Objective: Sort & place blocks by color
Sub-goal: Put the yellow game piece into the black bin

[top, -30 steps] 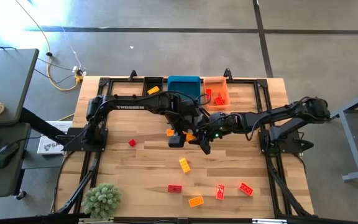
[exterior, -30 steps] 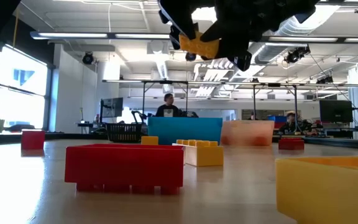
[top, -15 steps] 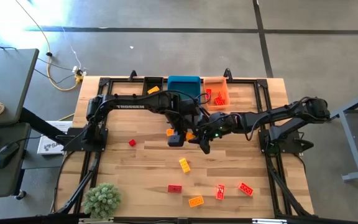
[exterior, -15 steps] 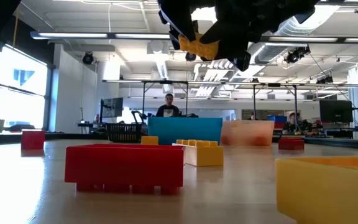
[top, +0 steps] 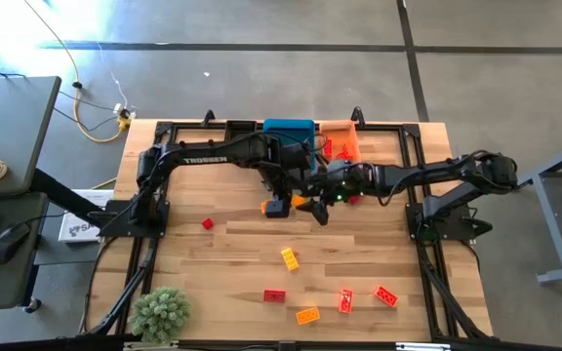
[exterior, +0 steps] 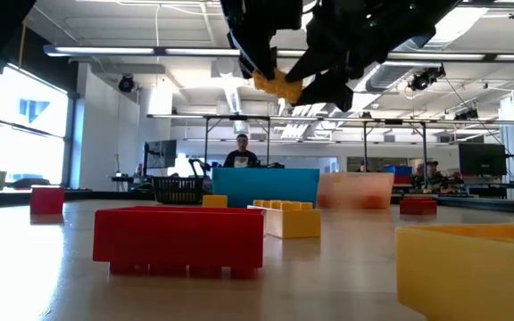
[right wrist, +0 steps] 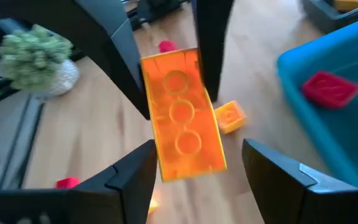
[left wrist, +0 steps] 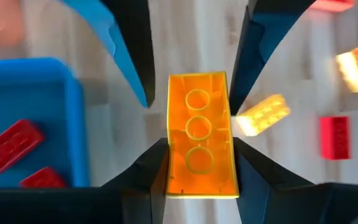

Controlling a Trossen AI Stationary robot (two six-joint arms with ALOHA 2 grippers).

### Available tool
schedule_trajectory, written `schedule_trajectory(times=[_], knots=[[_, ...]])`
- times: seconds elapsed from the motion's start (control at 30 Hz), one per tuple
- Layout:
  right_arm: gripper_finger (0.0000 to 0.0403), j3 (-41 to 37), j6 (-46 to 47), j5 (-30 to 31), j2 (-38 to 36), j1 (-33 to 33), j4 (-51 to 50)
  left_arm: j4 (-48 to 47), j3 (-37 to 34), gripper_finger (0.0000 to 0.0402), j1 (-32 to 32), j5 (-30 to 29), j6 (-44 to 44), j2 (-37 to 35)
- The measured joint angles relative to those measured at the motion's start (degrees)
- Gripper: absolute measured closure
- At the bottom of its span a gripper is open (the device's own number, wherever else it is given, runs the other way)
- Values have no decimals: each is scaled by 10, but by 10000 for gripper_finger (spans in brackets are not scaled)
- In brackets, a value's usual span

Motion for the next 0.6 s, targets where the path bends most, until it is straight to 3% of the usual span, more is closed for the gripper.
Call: schedule_trajectory(times=[0.43,0.6], knots=[[179,0,-86,-20,0,-116,-4,-22,0,287,82,-37,-6,0],[179,0,-112,-23,0,-157,-4,-43,0,287,126,-91,-7,0]])
